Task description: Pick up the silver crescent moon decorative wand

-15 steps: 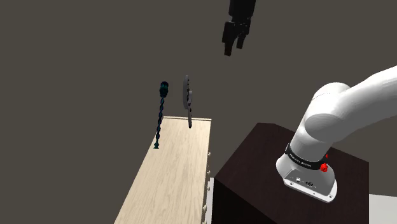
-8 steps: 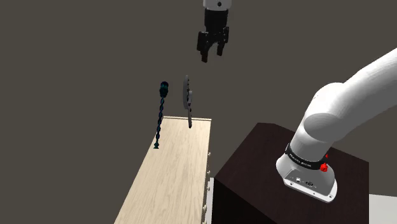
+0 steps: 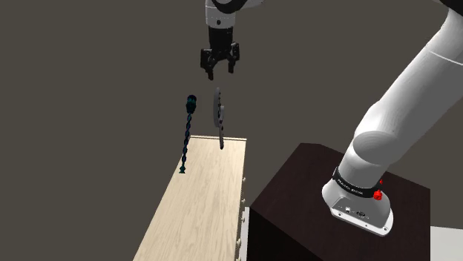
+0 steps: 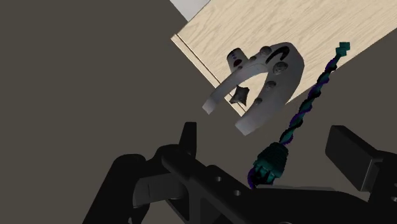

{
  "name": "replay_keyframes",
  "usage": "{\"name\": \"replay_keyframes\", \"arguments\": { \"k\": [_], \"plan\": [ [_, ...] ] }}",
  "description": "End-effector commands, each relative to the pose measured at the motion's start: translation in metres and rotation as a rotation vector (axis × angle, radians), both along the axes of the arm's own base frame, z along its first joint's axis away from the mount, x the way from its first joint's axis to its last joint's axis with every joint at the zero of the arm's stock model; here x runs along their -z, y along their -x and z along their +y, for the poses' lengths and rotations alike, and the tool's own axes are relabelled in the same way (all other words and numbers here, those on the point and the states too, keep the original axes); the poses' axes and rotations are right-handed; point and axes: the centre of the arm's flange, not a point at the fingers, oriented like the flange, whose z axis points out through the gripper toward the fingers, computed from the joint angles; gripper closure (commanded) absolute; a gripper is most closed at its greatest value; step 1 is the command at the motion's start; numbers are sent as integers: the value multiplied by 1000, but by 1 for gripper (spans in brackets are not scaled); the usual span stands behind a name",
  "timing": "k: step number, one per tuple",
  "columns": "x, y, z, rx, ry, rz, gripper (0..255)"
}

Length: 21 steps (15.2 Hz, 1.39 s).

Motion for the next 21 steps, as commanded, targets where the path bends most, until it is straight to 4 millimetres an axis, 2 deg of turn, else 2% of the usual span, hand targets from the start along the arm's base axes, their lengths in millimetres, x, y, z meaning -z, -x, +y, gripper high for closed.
{"name": "replay_keyframes", "arguments": {
  "k": [1, 8, 10, 11, 20, 21],
  "plan": [
    [9, -21, 4, 30, -3, 1, 0],
    [46, -21, 4, 30, -3, 1, 0],
    [49, -21, 4, 30, -3, 1, 0],
    [48, -20, 5, 29, -3, 1, 255],
    [49, -21, 4, 30, -3, 1, 255],
    [44, -21, 4, 30, -3, 1, 255]
  ]
}}
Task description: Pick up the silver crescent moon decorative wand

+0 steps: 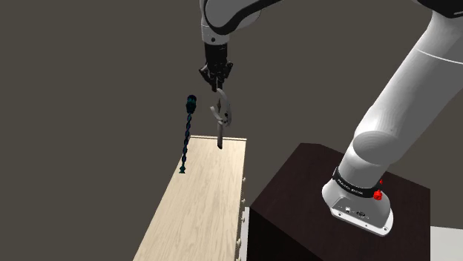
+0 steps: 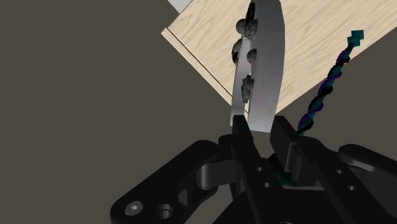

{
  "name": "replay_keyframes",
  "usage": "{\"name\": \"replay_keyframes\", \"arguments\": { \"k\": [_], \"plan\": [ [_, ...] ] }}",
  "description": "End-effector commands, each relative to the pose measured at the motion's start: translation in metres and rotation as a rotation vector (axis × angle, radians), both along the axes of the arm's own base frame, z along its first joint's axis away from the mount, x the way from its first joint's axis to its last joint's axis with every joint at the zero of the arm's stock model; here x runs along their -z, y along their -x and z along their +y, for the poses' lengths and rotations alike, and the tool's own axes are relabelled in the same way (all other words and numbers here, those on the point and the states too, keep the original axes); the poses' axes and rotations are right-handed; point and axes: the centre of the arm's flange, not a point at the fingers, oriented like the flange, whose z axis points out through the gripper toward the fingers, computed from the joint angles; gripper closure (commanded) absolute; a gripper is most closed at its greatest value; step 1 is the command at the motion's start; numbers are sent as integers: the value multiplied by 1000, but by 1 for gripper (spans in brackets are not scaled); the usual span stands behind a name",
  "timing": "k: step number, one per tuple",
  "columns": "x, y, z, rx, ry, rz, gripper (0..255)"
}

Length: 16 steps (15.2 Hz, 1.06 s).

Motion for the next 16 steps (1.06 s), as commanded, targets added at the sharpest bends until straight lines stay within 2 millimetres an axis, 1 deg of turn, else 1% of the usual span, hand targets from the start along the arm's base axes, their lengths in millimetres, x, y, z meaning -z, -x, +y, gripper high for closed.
{"name": "replay_keyframes", "arguments": {
  "k": [1, 14, 16],
  "plan": [
    [-8, 0, 0, 0, 0, 1, 255],
    [-77, 0, 0, 0, 0, 1, 255],
    [-77, 0, 0, 0, 0, 1, 255]
  ]
}}
